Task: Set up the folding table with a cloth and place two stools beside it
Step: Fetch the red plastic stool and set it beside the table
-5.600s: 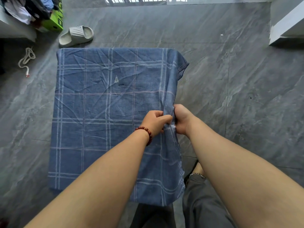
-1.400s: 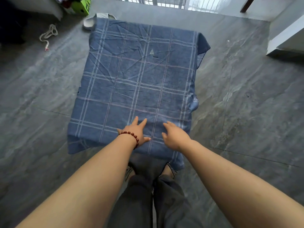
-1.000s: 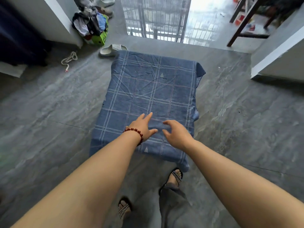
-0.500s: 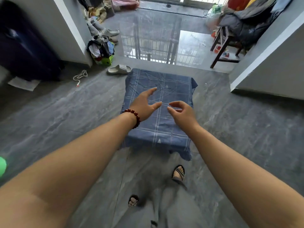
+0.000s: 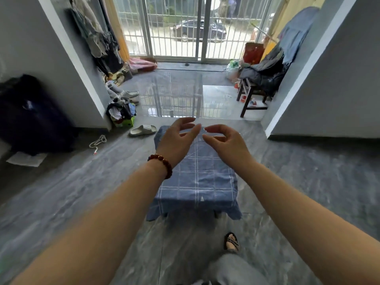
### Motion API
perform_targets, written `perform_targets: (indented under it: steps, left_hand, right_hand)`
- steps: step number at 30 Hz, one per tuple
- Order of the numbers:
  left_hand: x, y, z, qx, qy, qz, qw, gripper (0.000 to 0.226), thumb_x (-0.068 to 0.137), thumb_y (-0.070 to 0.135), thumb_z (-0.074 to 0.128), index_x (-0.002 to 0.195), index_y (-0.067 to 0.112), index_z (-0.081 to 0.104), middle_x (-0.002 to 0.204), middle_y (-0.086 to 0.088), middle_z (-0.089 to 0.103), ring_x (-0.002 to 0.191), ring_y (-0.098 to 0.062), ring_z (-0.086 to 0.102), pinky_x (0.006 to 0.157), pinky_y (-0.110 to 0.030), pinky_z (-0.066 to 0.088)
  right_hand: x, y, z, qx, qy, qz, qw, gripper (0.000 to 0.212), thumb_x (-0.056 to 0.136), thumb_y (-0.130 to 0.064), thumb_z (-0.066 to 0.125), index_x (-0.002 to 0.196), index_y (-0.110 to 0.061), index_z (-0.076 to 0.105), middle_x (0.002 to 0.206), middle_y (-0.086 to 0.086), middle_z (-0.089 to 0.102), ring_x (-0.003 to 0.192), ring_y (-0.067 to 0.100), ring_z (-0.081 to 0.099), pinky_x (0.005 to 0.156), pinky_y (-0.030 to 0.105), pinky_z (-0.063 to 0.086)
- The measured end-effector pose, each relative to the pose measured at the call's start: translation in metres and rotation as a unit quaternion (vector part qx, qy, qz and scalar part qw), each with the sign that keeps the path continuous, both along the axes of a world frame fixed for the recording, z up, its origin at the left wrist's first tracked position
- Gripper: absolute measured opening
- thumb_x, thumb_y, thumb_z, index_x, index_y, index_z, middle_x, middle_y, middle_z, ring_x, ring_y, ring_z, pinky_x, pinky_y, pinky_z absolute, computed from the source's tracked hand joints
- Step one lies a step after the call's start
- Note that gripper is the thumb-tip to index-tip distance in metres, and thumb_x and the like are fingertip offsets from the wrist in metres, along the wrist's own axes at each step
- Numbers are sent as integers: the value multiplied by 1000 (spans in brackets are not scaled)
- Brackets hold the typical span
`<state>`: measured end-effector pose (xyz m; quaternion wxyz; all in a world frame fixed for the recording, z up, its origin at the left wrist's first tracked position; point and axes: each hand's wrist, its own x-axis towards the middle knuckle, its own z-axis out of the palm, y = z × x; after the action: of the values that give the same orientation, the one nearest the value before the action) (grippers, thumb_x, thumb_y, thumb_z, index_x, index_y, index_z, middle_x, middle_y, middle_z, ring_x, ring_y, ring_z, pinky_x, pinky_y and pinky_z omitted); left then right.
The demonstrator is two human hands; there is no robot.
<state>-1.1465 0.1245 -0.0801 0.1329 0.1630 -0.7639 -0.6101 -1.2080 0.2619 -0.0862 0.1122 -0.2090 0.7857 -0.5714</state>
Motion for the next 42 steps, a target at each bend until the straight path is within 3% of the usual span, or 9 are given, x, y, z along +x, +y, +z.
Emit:
perform_targets:
  steps: [3, 7, 11, 14, 19, 23, 28, 33, 42]
  left_hand:
    - [8, 9, 11, 30, 19, -10, 999, 25, 90, 45, 51, 113, 34, 56, 120, 8, 59, 113, -12, 55, 94, -34, 46]
    - [12, 25, 22, 28, 48, -22, 998, 26, 92, 43, 48, 114, 31, 56, 116, 10, 60, 109, -9, 56, 86, -24, 45]
    - [4, 45, 34, 44, 60, -48, 996, 18, 92, 42, 48, 105, 35, 57, 110, 14, 61, 103, -3, 57, 82, -22, 44]
    - [-13, 74, 42, 48, 63, -83, 993, 13, 93, 39, 48, 100, 36, 58, 105, 14, 63, 99, -1, 59, 82, -22, 44]
    - [-46, 146, 50, 64, 87, -128, 986, 11, 92, 31, 53, 99, 29, 61, 97, 14, 65, 86, 4, 62, 65, -7, 45]
    - [-66, 211, 51, 67, 95, -155, 981, 8, 92, 29, 53, 94, 30, 61, 92, 15, 65, 81, 4, 63, 62, -6, 46]
    - [-87, 294, 44, 51, 76, -218, 972, 9, 92, 33, 51, 95, 33, 59, 95, 14, 65, 87, 0, 63, 66, -9, 48]
    - [-102, 386, 38, 67, 51, -279, 957, 14, 91, 35, 51, 99, 28, 61, 104, 0, 65, 96, -14, 63, 86, -30, 51]
    - [-111, 523, 28, 85, 14, -368, 926, 11, 91, 31, 54, 95, 27, 63, 97, 8, 67, 91, -7, 64, 79, -23, 47]
  right_hand:
    - [9, 13, 19, -12, 11, 2, 1000, 17, 86, -27, 67, 102, -25, 63, 97, -11, 66, 86, 0, 64, 71, 9, 50]
    - [14, 34, 35, -32, 6, -12, 999, 18, 86, -29, 66, 103, -25, 64, 103, -5, 69, 92, 10, 67, 79, 23, 55]
    - [11, 59, 46, -61, 6, -36, 997, 10, 84, -30, 68, 94, -32, 66, 96, -14, 69, 81, -4, 66, 63, 7, 49]
    - [5, 88, 51, -75, -5, -72, 995, 7, 84, -32, 68, 89, -36, 65, 92, -21, 67, 82, -11, 63, 60, 5, 46]
    - [-3, 155, 57, -91, -12, -133, 987, 11, 84, -33, 67, 95, -33, 66, 98, -19, 68, 88, -3, 65, 69, 13, 52]
    - [-7, 217, 59, -84, -20, -184, 979, 17, 85, -36, 65, 102, -31, 64, 109, -10, 66, 99, 6, 62, 78, 22, 53]
    - [-8, 302, 55, -109, -24, -231, 967, 11, 84, -35, 66, 95, -33, 65, 89, -19, 68, 83, -5, 65, 62, 8, 50]
    - [-6, 391, 47, -135, -32, -278, 950, 14, 84, -31, 68, 97, -27, 66, 86, -21, 70, 80, -8, 65, 59, 7, 48]
    - [9, 519, 25, -135, -41, -389, 911, 11, 76, -44, 70, 86, -44, 66, 93, -18, 70, 87, -4, 64, 65, 14, 48]
